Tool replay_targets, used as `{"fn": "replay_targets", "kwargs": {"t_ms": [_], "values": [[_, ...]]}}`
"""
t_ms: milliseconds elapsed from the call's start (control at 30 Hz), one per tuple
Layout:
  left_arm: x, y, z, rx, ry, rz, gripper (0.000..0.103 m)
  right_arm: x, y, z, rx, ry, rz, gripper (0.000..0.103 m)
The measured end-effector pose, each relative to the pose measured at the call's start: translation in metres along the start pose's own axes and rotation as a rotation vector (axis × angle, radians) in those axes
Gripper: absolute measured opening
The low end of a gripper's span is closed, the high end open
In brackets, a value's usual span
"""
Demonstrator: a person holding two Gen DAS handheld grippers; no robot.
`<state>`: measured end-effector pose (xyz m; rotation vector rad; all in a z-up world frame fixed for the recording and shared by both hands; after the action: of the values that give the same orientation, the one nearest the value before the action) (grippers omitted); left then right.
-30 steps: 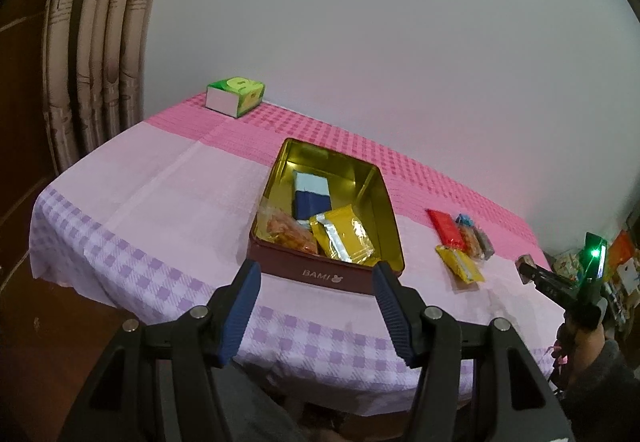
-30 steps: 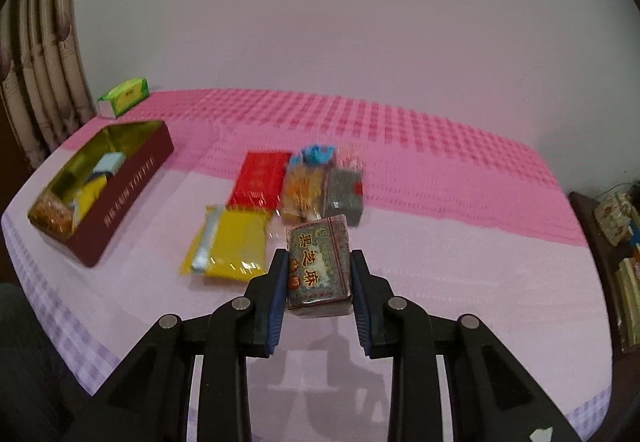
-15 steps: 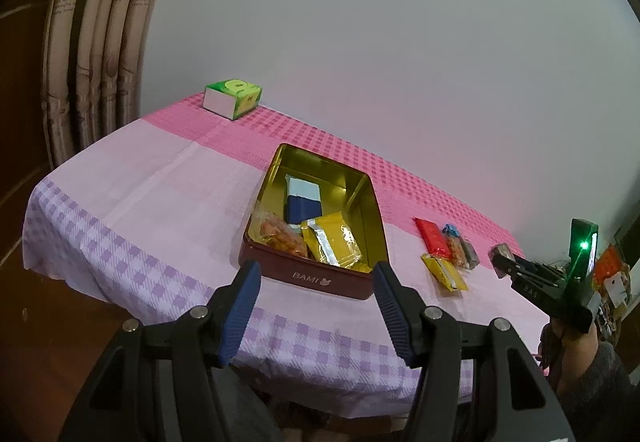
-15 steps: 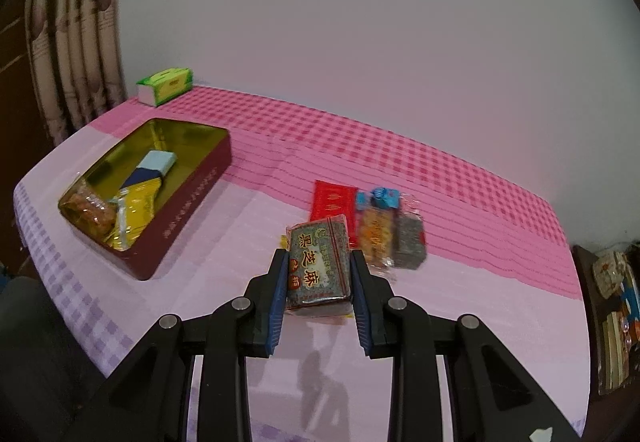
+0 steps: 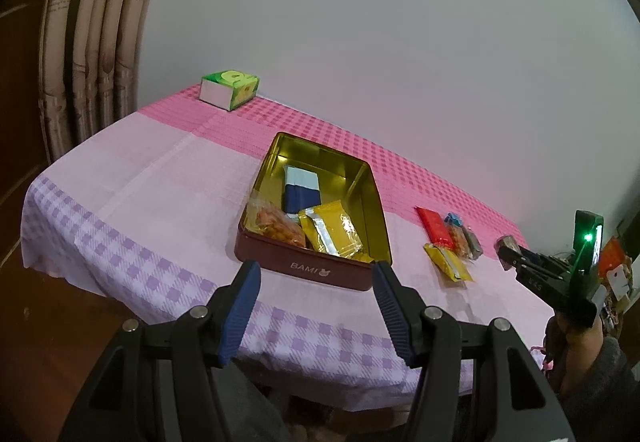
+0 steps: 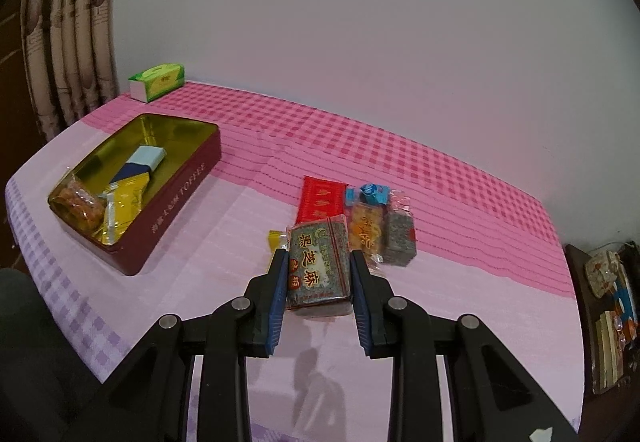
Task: Organize snacks
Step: 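Carry the brown square packet with the right gripper into the tin and release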
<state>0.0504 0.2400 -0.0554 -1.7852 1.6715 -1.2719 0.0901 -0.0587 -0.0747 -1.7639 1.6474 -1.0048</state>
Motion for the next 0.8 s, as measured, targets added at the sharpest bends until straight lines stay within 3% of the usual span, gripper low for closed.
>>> {"fn": "replay_targets", "kwargs": {"t_ms": [267,533,800], "values": [[-0.008,-0.005,-0.008,0.047,-0.044,-0.028,0.059,-0.020,-0.015,0.005,0.009,-0.030,-0.026,0.027],[-0.027,-0.011,-0.008,0.058,-0.087,-0.089,0.059,-0.116,-0.070,0.032,0.038,-0.205,-0.083,0.027],[-0.036,-0.014,-0.003,0.047,-0.089,-0.112,0.059,-0.173,-0.097,0.078,0.009,-0.252,-0.097,0.027]]}}
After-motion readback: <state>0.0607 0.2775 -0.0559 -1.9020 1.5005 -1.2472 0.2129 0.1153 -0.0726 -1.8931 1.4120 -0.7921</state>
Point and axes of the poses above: each gripper's, at about its wrist camera, not at the fingertips, and z roughly the way its jaws point, x to its right, y to its underside, the point moved 2 cm from there along z, roughly the way its jaws point, and after that the axes turned 6 degrees about x, right-handed, at the moved point
